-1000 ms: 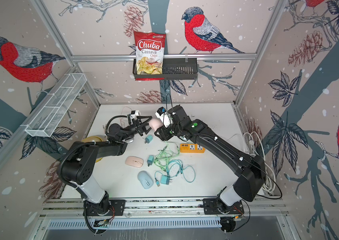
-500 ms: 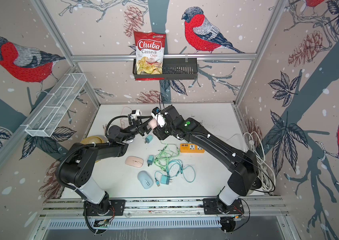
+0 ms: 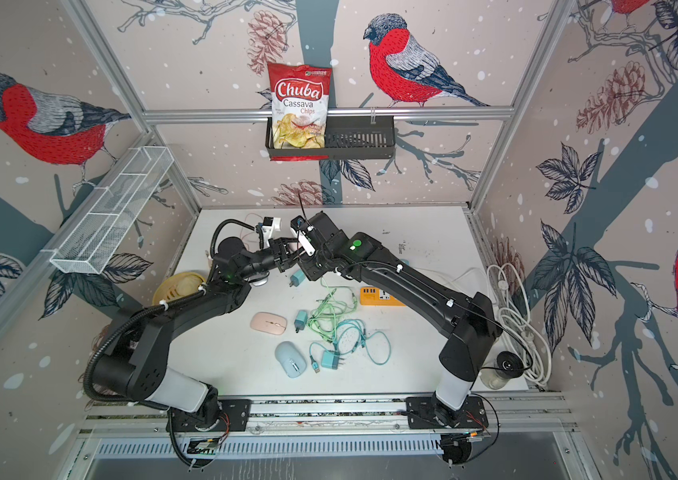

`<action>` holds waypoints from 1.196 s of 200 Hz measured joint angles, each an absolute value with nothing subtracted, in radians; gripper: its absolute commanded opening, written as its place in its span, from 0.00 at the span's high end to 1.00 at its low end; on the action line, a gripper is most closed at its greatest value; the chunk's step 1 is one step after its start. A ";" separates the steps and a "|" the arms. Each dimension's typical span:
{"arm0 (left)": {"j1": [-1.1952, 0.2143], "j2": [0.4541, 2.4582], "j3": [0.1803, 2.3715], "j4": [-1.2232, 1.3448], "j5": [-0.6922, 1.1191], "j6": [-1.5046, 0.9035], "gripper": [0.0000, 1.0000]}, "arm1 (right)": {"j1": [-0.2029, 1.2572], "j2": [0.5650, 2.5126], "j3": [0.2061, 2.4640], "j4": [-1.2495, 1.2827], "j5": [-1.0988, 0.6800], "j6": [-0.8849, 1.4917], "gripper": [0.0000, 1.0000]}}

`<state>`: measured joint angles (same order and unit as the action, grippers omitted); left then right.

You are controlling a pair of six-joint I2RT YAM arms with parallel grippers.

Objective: Unplug the wireless mouse
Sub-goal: Pick up the mouse from the center of the board, then remove the power cord from the mouse.

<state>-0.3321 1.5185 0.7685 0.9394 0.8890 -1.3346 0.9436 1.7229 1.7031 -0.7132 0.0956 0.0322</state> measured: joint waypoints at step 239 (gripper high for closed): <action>-0.198 1.342 0.844 0.641 0.884 -1.282 1.00 | 0.889 1.592 1.517 -0.506 -0.180 0.054 1.00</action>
